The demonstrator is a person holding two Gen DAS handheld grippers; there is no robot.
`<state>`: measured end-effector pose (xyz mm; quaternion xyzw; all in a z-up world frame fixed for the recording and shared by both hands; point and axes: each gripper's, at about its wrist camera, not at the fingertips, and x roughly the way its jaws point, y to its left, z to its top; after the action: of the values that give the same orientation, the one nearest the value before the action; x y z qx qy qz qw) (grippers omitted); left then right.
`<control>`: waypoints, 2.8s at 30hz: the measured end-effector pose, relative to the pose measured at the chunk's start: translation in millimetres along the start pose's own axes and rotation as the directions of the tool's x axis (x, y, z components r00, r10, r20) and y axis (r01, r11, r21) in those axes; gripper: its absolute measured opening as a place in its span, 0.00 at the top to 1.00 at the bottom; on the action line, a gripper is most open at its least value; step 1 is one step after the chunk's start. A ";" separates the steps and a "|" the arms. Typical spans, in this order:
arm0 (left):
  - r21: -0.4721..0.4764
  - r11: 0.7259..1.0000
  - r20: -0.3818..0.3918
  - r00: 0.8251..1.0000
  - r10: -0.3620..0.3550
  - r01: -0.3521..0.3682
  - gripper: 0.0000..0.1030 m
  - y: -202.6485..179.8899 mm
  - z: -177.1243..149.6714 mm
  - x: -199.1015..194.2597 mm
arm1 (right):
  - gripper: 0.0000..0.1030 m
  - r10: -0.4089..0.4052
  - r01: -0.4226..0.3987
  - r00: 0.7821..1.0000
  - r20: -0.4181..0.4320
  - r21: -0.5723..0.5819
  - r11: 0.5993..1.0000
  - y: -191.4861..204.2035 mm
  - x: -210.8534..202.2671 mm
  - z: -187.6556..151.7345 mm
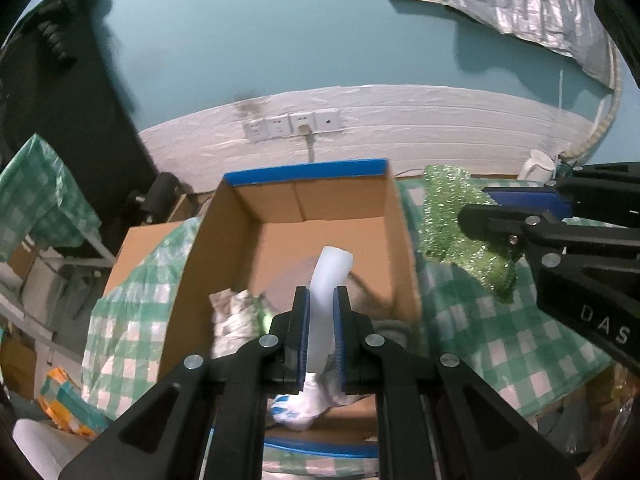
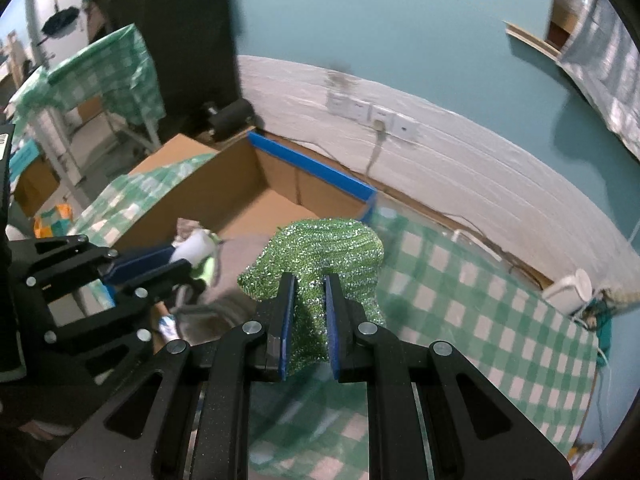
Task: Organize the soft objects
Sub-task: 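Carry the white foam tube and green scrubber over the box with both tools, then lower both tools into the box and open them to drop the items, then withdraw both tools up from the box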
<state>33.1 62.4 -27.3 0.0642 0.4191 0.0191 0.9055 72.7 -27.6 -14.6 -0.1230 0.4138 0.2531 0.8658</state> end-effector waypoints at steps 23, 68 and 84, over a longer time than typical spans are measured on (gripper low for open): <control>-0.134 0.988 -0.143 0.988 0.060 -0.079 0.78 53.2 -17.9 43.7 | 0.75 0.109 -0.110 0.990 -0.094 -0.009 0.994 31.1 76.0 26.4; -0.047 0.997 0.113 0.992 0.060 -0.055 0.01 -2.1 -7.7 -75.3 | 0.38 -0.094 0.077 0.993 0.074 0.205 0.976 -44.4 -78.7 -42.2; -0.050 0.996 0.066 0.995 0.073 -0.070 0.01 -15.9 -2.4 -66.1 | 0.38 -0.098 0.074 0.990 0.103 0.219 0.973 -57.1 -89.0 -48.2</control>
<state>-11.8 41.0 19.1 0.0584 0.3850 0.0594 0.9191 24.9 -126.0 24.8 -0.0323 0.3832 0.1759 0.9062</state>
